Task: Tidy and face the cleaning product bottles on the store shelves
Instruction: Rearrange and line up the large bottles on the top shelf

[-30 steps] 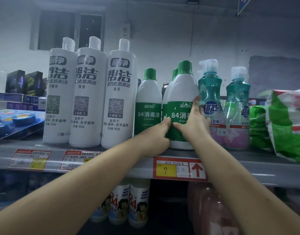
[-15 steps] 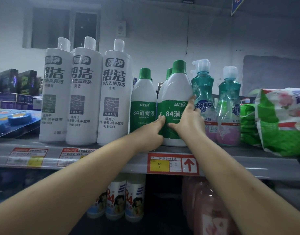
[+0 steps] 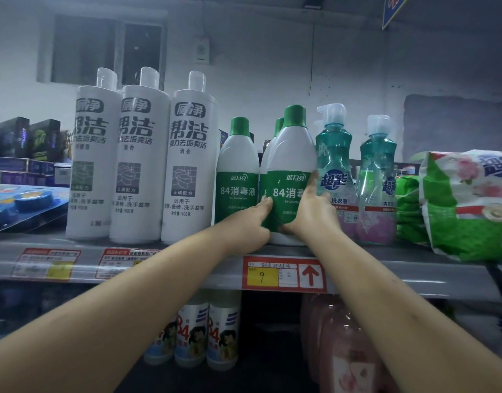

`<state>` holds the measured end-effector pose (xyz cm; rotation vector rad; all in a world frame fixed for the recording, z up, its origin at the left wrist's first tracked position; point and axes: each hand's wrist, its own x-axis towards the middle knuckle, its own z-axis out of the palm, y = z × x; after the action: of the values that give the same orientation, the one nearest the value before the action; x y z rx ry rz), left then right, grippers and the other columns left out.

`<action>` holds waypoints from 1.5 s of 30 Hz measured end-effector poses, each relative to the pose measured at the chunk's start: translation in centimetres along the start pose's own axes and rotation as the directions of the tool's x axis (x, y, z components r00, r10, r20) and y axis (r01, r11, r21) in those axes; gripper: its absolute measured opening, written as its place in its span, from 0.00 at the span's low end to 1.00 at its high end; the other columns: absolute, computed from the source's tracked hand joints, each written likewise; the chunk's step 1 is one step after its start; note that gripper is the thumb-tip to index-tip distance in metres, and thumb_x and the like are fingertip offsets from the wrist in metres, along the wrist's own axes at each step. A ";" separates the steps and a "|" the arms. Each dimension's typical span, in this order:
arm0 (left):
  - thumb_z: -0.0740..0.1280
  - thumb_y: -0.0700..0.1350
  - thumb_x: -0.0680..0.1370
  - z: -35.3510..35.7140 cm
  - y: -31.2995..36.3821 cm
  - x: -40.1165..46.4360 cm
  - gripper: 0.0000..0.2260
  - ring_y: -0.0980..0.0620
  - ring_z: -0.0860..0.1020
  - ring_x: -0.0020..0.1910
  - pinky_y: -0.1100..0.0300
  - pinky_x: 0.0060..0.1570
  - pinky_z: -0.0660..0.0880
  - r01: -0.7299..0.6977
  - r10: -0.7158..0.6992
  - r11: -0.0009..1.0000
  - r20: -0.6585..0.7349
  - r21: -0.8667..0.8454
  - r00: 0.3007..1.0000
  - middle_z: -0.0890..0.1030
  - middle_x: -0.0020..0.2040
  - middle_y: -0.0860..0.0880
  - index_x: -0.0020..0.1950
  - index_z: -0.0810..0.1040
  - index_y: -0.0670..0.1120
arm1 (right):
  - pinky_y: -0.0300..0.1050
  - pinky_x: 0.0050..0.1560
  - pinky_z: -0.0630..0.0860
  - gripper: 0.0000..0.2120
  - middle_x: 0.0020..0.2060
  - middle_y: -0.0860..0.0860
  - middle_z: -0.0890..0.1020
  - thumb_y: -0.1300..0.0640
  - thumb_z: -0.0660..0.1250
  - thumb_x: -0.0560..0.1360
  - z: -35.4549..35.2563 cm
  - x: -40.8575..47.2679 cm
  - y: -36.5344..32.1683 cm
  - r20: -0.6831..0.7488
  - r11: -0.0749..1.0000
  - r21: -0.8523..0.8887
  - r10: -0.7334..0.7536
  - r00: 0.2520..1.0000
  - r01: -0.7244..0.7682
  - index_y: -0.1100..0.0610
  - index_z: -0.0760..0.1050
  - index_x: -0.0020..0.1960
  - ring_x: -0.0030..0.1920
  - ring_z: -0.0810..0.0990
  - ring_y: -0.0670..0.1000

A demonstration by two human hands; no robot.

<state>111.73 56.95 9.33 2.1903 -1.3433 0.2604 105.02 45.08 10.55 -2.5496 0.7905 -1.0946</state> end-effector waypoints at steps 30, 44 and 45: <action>0.65 0.47 0.76 -6.9 -8.1 -9.2 0.36 0.49 0.48 0.77 0.53 0.74 0.48 0.330 -0.202 0.941 -0.659 0.074 0.724 0.49 0.78 0.49 0.77 0.45 0.49 | 0.48 0.58 0.74 0.37 0.59 0.55 0.78 0.52 0.79 0.62 5.6 -2.1 -11.1 0.279 0.729 0.685 -0.259 0.925 -0.003 0.62 0.66 0.64 0.58 0.77 0.54; 0.69 0.49 0.74 -5.8 -8.9 -7.8 0.43 0.43 0.48 0.76 0.48 0.72 0.54 0.362 -0.235 0.932 -0.719 0.024 0.654 0.47 0.77 0.45 0.76 0.39 0.49 | 0.41 0.48 0.72 0.44 0.62 0.56 0.74 0.45 0.77 0.63 5.9 -2.2 -11.6 0.200 0.829 0.555 -0.219 0.955 0.074 0.64 0.60 0.68 0.60 0.75 0.56; 0.69 0.50 0.74 -5.8 -9.0 -7.8 0.43 0.43 0.49 0.76 0.48 0.72 0.54 0.358 -0.228 0.933 -0.724 0.028 0.651 0.48 0.77 0.45 0.76 0.40 0.49 | 0.41 0.50 0.72 0.47 0.64 0.57 0.73 0.44 0.76 0.63 5.8 -2.2 -11.6 0.208 0.830 0.552 -0.224 0.952 0.075 0.65 0.57 0.70 0.62 0.74 0.56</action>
<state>116.51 69.18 7.56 2.0457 -0.5238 1.0148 112.36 56.00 10.27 -2.2182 0.1680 -0.8351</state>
